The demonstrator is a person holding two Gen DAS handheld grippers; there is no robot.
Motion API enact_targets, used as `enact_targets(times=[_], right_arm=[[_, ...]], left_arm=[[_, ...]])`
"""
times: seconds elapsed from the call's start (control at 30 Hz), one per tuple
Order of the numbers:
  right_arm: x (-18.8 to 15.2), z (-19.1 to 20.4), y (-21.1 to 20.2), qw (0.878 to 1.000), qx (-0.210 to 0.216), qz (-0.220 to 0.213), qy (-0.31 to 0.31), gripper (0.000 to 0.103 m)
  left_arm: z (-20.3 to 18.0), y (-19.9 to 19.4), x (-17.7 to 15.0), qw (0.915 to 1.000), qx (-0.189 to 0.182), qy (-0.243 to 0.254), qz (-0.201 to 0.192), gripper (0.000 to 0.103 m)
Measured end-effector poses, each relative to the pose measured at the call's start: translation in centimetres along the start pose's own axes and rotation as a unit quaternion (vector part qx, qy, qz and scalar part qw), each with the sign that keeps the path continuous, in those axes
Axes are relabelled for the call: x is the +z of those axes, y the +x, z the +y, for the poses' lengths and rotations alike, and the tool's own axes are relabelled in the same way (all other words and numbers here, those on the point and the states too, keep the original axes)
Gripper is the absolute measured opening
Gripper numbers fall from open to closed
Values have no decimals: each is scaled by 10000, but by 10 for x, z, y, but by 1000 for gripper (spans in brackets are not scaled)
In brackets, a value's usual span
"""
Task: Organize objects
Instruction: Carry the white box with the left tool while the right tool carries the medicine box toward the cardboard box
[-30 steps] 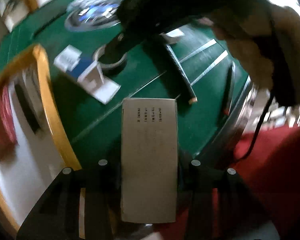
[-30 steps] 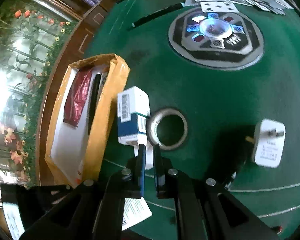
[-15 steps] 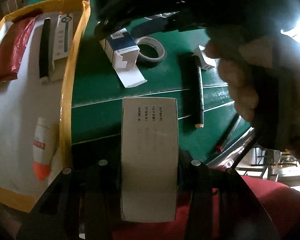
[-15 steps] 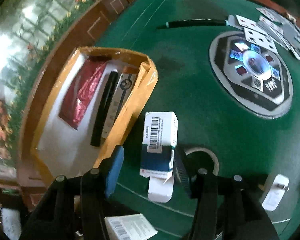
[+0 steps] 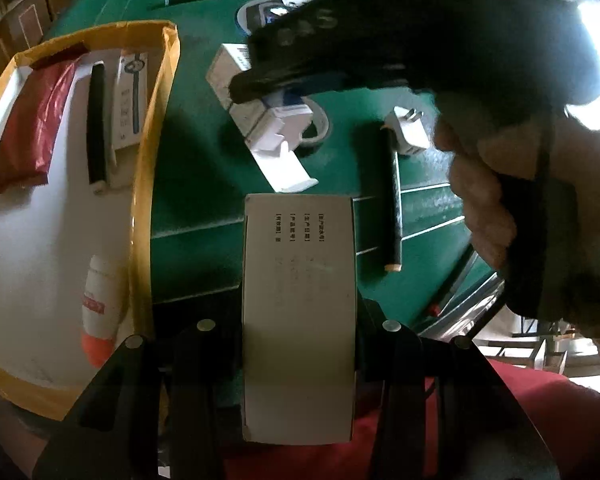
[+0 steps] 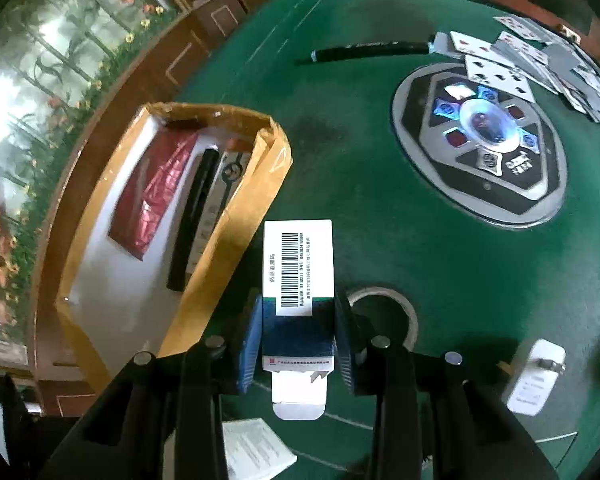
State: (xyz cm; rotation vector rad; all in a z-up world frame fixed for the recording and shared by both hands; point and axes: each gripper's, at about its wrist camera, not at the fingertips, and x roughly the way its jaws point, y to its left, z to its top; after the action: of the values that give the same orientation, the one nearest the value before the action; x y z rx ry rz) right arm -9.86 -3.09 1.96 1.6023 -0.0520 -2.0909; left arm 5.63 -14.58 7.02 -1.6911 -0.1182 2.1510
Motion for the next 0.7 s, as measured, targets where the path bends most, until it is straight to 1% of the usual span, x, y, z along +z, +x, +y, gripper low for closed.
enact_targets(times=[0.23, 0.37, 0.4, 0.47, 0.53, 0.6, 0.7], right_arm=[[-6, -11, -25, 9996, 46, -225, 142, 33], [-5, -16, -33, 9993, 27, -294, 230, 33], [-5, -17, -34, 9992, 27, -303, 241, 33], [-6, -18, -36, 9992, 41, -313, 260, 33], [-6, -17, -37, 9992, 52, -305, 252, 33], [-6, -14, -36, 9992, 73, -300, 236, 33], [-5, -9, -36, 9993, 104, -302, 190, 33]], left_arm=[[4, -15, 8, 9998, 73, -137, -142, 40], [21, -31, 11, 9991, 111, -298, -267, 40], [24, -35, 12, 9989, 120, -340, -300, 40], [33, -39, 22, 9984, 157, -421, -343, 40], [32, -32, 21, 9979, 177, -483, -384, 40], [38, -41, 19, 9974, 209, -545, -428, 40], [39, -42, 19, 9966, 273, -625, -473, 40]])
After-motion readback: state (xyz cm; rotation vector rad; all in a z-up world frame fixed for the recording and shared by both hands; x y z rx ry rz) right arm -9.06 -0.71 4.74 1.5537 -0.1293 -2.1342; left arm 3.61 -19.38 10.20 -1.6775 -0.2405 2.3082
